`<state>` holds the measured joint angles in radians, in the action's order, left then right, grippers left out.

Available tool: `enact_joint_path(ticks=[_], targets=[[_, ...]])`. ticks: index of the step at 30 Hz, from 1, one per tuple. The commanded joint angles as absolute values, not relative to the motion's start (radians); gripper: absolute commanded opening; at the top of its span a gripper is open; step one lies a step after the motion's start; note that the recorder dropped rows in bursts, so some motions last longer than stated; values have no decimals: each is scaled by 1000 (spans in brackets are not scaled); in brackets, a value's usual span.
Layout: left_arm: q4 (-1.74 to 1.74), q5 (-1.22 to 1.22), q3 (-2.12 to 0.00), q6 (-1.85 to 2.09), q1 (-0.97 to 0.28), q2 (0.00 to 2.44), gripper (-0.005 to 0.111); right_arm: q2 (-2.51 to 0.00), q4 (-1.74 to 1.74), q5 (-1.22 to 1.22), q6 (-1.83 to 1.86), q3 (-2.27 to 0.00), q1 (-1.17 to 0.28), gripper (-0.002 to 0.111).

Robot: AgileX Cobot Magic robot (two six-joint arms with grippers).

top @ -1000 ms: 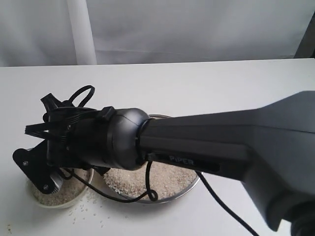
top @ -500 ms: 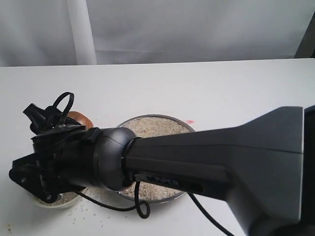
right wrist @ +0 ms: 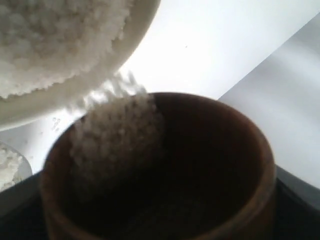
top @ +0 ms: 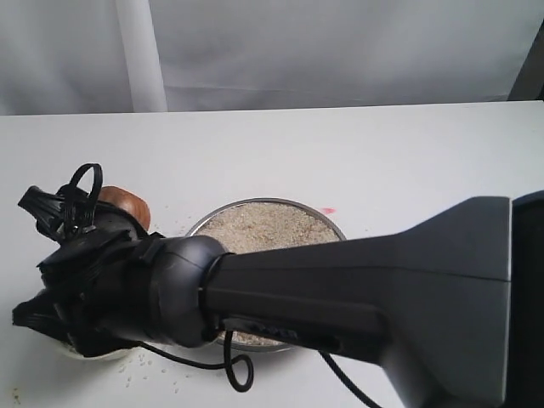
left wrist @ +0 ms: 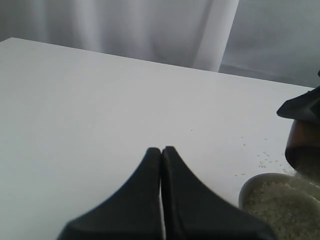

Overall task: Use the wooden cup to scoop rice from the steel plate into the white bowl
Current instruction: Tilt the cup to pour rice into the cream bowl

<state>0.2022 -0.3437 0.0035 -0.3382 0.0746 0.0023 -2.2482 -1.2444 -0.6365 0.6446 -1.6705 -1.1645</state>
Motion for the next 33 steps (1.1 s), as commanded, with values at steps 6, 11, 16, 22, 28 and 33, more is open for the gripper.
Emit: enact_joint_path(ticks=[6, 11, 16, 22, 28, 33], targets=[[196, -337, 0, -340, 70, 0, 0, -2275, -1316, -696, 619, -1677, -1168, 0], [196, -337, 0, -340, 70, 0, 0, -2275, -1355, -720, 591, -1677, -1180, 0], [196, -337, 0, -340, 70, 0, 0, -2275, -1360, -722, 591, -1677, -1196, 0], [196, -337, 0, -340, 70, 0, 0, -2273, -1377, -731, 591, -1677, -1218, 0], [196, -337, 0, -340, 70, 0, 0, -2273, -1422, -774, 597, -1677, -1238, 0], [196, -337, 0, -340, 70, 0, 0, -2273, -1429, -791, 597, -1677, -1255, 0]])
